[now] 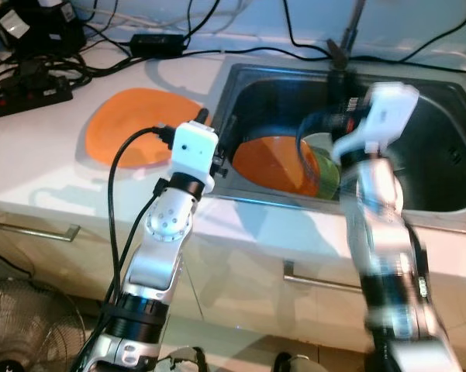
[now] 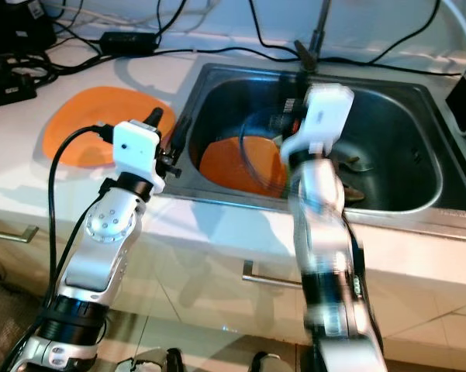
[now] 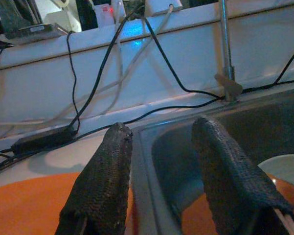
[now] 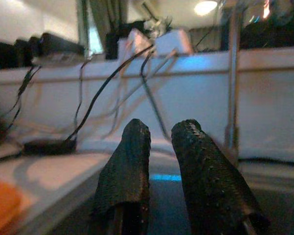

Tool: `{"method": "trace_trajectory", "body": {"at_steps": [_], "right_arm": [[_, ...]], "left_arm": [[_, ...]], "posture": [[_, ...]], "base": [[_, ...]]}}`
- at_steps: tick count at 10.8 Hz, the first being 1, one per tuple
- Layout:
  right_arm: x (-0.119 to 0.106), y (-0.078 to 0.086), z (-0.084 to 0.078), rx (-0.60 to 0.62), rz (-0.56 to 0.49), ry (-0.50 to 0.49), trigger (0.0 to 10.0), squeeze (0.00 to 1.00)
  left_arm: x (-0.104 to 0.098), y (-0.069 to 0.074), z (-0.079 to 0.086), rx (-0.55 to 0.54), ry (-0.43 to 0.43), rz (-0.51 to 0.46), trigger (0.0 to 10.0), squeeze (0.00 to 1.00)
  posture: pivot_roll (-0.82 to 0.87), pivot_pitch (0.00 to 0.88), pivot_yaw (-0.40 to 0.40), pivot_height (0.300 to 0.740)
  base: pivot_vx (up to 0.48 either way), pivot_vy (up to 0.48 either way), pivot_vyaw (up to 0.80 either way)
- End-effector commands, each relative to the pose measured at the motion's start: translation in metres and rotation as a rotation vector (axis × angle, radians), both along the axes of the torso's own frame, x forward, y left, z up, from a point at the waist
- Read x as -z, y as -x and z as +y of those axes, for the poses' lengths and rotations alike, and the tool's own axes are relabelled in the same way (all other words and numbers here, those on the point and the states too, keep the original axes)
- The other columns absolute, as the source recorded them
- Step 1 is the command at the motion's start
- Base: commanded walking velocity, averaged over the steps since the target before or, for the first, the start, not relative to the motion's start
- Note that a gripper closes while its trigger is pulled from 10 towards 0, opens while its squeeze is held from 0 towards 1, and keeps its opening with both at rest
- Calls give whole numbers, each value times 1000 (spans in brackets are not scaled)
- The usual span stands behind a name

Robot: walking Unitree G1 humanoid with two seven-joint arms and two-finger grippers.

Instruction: Kitchen organization

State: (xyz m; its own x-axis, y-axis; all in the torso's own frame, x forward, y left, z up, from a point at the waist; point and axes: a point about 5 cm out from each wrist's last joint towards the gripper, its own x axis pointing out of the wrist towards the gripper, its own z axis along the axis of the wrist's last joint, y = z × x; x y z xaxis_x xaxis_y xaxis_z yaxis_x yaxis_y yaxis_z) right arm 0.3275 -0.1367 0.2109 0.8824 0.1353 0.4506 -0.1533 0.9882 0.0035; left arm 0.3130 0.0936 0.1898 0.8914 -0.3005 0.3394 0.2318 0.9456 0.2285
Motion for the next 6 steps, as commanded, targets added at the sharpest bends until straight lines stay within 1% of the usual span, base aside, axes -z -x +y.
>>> {"method": "trace_trajectory", "body": {"at_steps": [1, 2, 3, 4, 5, 6], "right_arm": [[8, 7, -1, -11, 23, 26, 10000, 0], [27, 10, -3, -1, 70, 47, 10000, 0], [39, 11, -4, 13, 113, 61, 10000, 0], [46, 12, -2, 14, 152, 51, 10000, 0], [51, 9, 5, -1, 178, 12, 10000, 0], [54, 8, 10, -6, 191, -5, 10000, 0]], "left_arm": [[8, 0, 4, -27, -5, 16, 10000, 0], [12, 1, 5, -30, -8, 27, 10000, 0], [15, 1, 5, -26, -33, 28, 10000, 0], [17, 2, 5, -28, -34, 30, 10000, 0], [17, 2, 10, -48, -50, 26, 10000, 0], [16, 1, 12, -53, -92, 16, 10000, 0]], "posture": [[24, 99, 15, 740], [16, 99, 10, 740], [15, 99, 11, 740], [20, 97, 10, 740], [26, 92, 10, 740], [34, 86, 12, 740]], "base": [[0, 0, 0], [0, 0, 0], [0, 0, 0], [0, 0, 0], [0, 0, 0], [0, 0, 0]]}}
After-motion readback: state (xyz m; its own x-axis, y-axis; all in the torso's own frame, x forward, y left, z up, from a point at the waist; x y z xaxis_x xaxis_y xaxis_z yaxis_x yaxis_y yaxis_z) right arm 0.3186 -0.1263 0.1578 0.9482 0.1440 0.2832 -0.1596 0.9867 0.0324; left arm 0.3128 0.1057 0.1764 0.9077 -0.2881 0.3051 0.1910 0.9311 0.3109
